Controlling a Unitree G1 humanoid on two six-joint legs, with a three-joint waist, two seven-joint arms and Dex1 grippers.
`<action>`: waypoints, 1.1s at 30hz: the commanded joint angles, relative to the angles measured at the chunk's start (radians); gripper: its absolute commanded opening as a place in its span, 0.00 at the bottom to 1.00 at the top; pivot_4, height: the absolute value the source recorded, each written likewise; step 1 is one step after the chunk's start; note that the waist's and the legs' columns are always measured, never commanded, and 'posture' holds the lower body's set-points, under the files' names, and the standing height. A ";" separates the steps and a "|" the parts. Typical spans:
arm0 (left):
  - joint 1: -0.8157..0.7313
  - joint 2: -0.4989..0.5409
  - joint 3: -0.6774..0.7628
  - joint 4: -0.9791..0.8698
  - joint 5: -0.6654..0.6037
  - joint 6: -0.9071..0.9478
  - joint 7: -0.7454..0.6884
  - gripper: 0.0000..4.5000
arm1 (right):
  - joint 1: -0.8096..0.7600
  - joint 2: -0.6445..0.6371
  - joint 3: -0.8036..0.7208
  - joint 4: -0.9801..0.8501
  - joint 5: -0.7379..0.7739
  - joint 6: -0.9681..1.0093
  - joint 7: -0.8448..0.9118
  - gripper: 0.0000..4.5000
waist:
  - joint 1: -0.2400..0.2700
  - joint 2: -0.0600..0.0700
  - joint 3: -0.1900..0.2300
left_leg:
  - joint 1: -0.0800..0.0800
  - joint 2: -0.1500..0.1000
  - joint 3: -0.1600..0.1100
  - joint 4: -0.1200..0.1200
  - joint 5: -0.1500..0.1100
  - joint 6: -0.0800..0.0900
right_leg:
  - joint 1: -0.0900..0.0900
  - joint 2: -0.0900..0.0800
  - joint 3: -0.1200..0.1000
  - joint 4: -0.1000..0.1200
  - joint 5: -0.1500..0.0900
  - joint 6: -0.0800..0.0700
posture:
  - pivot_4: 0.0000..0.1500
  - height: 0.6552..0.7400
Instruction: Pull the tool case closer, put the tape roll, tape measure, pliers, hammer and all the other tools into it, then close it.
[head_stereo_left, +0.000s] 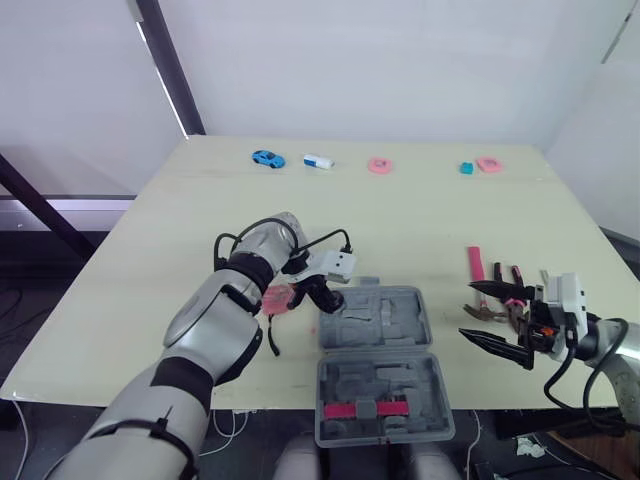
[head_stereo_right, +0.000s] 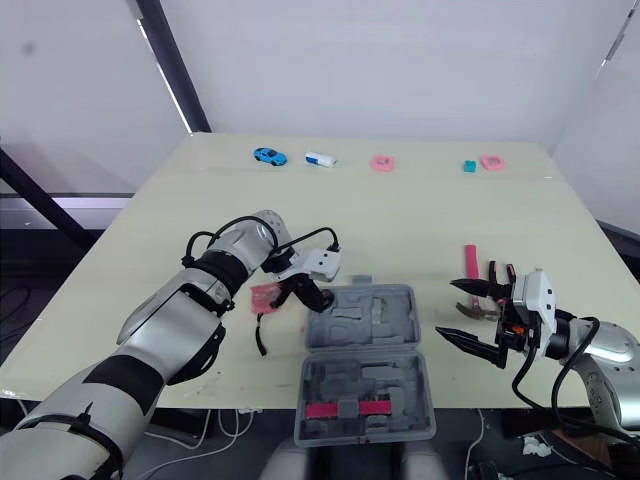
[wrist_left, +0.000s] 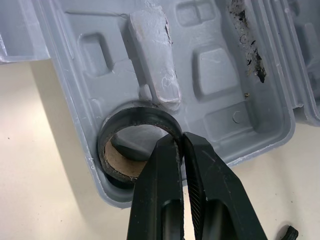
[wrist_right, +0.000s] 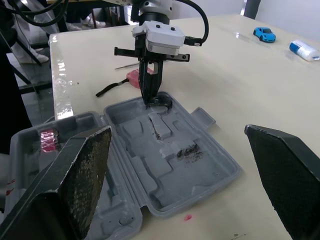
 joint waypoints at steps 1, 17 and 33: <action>-0.029 -0.007 0.029 -0.003 0.004 -0.021 -0.043 0.04 | 0.003 -0.001 -0.021 -0.019 0.009 -0.025 -0.002 1.00 | 0.000 0.000 0.000 | 0.000 0.000 0.000 0.000 0.000 0.000 | 0.000 0.000 0.000 0.000 0.000 0.000 | 1.00 0.99; -0.037 -0.005 0.046 -0.007 0.020 -0.032 -0.052 0.94 | 0.005 0.002 -0.008 -0.019 0.005 -0.031 -0.013 1.00 | 0.000 0.000 0.000 | 0.000 0.000 0.000 0.000 0.000 0.000 | 0.000 0.000 0.000 0.000 0.000 0.000 | 1.00 0.99; -0.040 0.060 0.061 -0.083 -0.222 0.038 -0.052 0.99 | 0.015 0.011 -0.012 -0.022 0.011 -0.036 -0.017 1.00 | -0.004 0.000 0.000 | 0.000 0.000 -0.001 0.000 0.000 0.000 | 0.000 0.000 0.000 0.000 0.000 0.000 | 1.00 0.99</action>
